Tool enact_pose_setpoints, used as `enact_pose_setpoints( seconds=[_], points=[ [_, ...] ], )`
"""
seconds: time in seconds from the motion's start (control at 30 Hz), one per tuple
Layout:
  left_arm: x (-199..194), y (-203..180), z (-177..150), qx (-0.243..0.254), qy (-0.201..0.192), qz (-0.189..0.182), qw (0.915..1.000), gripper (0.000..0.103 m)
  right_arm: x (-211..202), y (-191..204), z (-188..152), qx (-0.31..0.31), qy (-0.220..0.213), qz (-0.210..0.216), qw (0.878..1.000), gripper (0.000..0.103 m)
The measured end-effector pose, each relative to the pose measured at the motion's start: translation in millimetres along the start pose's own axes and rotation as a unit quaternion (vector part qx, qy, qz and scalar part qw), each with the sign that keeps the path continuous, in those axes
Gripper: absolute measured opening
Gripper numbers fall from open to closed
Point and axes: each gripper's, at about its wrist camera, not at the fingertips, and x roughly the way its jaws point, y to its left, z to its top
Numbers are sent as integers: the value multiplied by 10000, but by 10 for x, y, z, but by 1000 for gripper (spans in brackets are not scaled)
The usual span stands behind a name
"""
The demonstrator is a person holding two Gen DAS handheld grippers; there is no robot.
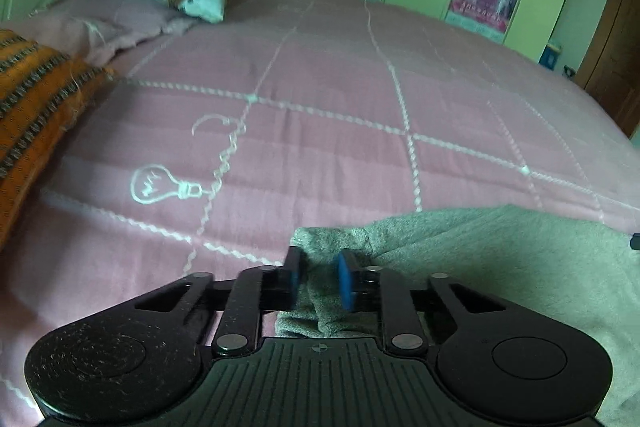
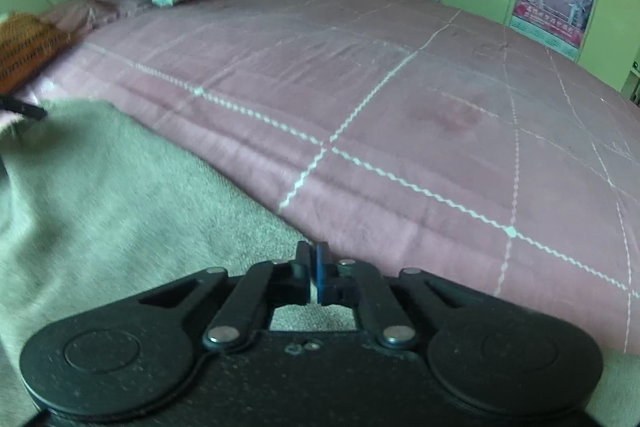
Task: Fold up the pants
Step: 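Lift the waistband with both tools and fold it over toward the leg hems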
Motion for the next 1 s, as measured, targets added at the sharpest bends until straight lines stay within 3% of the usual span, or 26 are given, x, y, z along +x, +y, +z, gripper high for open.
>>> enact_pose_setpoints(
  seconds=[0.23,0.47,0.53,0.63,0.73,0.87,0.9,1.0],
  points=[
    [-592,98,-128,-486,-639,-484,9956,13,-594,157,-27,-96,-305,28,9995,0],
    [-1342,267,-752,-1050,-1183,-906,9833,12,-1464,480,-425,-590,-695,3,9958,0],
    [-1516,277,-1050,-1108,-1130,-713,9848,1,-1692,618,-647,-774,-724,35,9944,0],
    [-1661,335,-1488,-1440,-841,-241,9857,1,-1880,812,-1059,-920,-644,-128,9936,2],
    [-1802,319,-1742,-1724,-746,-21,9822,2,-2001,893,-1430,-631,-555,-269,9961,6],
    [-1877,127,-1736,-1853,-719,-199,9798,4,-2145,895,-1615,89,-715,-373,9967,11],
    [-1857,80,-1703,-1899,-686,-198,9792,13,-2173,882,-1629,330,-771,-404,9957,11],
    [-1722,-48,-1642,-2101,-561,-227,9758,61,-2184,846,-1624,797,-855,-374,9924,11]
  ],
)
